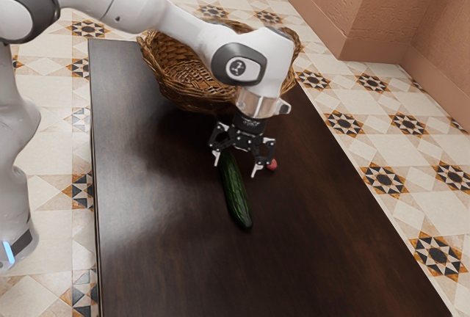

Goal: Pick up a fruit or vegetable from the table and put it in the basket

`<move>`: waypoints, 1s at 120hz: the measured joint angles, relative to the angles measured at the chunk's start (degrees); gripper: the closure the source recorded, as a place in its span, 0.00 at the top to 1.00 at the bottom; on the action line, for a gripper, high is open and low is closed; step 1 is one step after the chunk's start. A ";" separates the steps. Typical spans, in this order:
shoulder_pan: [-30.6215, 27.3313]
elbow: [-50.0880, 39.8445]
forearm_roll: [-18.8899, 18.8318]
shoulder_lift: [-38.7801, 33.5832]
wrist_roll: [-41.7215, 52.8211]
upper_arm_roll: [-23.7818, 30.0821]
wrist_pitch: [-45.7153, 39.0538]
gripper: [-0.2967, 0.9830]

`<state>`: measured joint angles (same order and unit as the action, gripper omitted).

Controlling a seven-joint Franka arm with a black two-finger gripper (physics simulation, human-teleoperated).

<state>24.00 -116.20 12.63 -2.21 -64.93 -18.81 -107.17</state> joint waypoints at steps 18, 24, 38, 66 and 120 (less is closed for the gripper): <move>0.68 -0.25 1.05 1.45 1.22 0.00 -1.29 0.75; 0.90 -0.26 1.38 1.72 1.57 0.00 -1.59 0.75; 1.37 -0.34 1.83 2.53 2.27 0.00 -2.13 0.75; 1.86 -0.63 2.02 4.44 3.34 0.00 -3.11 0.73; 0.28 1.47 1.92 8.26 4.50 0.44 -4.03 0.67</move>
<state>24.28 -114.73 14.55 6.05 -60.43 -18.37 -111.20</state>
